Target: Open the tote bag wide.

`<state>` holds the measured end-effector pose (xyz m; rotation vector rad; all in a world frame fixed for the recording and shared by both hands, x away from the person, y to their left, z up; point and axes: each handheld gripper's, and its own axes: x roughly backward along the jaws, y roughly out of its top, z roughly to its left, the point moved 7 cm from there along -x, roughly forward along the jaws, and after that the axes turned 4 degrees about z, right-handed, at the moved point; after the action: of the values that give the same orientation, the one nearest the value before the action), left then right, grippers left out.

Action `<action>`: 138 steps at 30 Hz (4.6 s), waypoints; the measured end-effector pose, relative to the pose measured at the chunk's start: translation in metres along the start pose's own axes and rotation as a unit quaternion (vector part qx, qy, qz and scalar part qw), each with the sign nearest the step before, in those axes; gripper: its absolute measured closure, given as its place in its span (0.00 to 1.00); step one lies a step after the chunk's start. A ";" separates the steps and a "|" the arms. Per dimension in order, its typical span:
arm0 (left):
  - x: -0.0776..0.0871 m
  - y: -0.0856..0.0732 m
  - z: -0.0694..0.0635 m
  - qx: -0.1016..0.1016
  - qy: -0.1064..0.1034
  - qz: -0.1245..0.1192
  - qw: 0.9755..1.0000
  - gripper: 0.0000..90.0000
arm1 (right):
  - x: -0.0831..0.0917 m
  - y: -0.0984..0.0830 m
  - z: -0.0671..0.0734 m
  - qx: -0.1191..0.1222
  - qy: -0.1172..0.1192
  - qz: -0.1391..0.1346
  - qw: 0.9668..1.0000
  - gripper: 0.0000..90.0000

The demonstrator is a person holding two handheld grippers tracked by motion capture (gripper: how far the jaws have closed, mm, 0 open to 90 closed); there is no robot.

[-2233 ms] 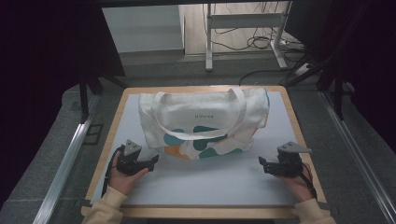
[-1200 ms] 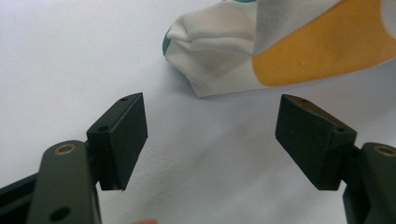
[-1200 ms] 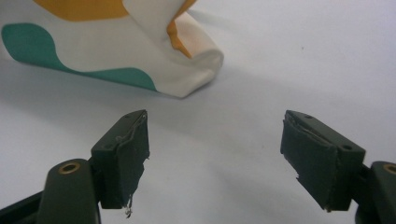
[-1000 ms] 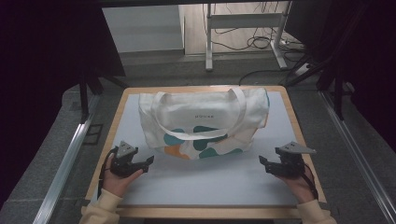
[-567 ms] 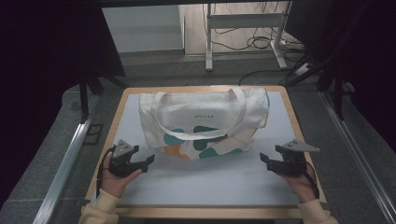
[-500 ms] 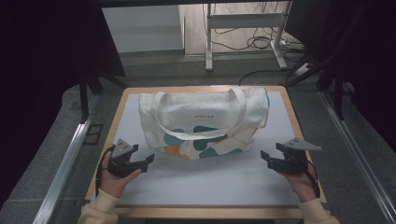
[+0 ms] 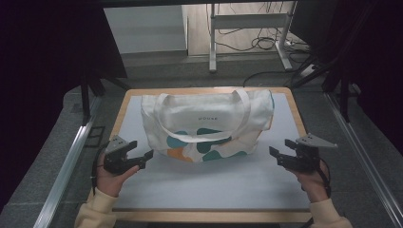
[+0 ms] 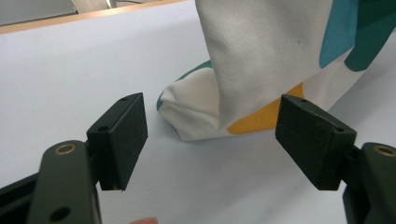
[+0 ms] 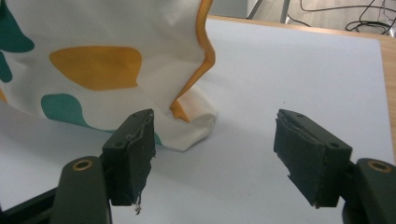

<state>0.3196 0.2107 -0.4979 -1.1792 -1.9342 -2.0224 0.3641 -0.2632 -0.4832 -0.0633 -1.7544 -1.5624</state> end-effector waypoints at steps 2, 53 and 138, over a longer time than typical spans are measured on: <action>0.002 0.000 0.002 0.002 -0.001 0.000 1.000 0.28 | 0.001 0.003 -0.001 0.001 0.003 -0.003 1.000 0.32; -0.016 0.062 -0.008 -0.018 -0.039 -0.004 0.999 0.70 | -0.034 0.087 0.005 0.009 0.061 0.007 0.998 0.62; -0.032 -0.012 -0.026 -0.041 -0.072 0.017 0.996 0.96 | -0.051 -0.004 0.023 0.065 0.049 0.015 0.997 0.95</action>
<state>0.3228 0.1763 -0.5233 -1.4021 -1.8948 -2.0707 0.3868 -0.2218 -0.5139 0.0503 -1.7663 -1.4028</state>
